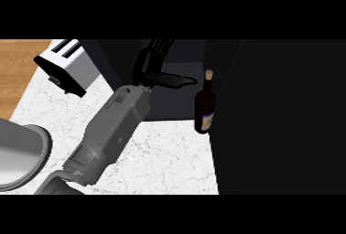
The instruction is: Pick up the wine, place it into the cabinet and close the cabinet
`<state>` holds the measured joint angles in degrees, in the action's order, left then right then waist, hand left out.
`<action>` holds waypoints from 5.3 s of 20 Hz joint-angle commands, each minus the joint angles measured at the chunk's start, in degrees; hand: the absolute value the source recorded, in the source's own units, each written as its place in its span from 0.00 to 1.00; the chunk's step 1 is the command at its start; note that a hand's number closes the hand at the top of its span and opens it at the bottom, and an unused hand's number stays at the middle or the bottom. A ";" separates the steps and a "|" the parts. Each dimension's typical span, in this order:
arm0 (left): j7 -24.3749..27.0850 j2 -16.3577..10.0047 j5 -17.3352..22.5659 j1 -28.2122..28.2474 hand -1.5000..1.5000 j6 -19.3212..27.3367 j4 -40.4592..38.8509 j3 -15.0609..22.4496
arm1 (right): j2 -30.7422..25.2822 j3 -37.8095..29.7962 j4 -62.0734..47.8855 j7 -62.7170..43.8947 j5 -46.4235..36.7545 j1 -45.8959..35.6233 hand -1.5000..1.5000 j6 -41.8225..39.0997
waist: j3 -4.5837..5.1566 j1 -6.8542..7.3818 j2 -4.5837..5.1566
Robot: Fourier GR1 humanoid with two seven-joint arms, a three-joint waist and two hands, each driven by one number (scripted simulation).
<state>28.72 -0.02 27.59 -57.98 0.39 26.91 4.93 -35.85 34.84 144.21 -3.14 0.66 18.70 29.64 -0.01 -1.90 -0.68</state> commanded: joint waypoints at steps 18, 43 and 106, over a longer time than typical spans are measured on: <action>-8.40 -2.61 3.02 38.32 0.00 1.66 42.28 16.50 | -2.67 -0.28 11.25 -3.54 1.16 4.46 0.00 1.48 | 0.04 2.74 0.01; -5.96 -19.77 10.39 59.66 0.00 -11.01 60.55 5.39 | -13.70 10.20 10.67 1.72 3.75 3.64 1.00 -16.48 | 0.09 2.55 0.29; -5.74 -30.10 14.67 53.70 0.00 -30.43 41.92 -11.40 | 35.78 -11.84 -60.56 -19.67 20.03 -72.55 1.00 -14.03 | 0.09 2.63 1.13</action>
<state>19.11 -30.56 45.59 -3.92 -27.84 75.58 -4.88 -0.88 29.27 90.91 -27.77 19.78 -50.17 18.68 -0.68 1.19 -0.03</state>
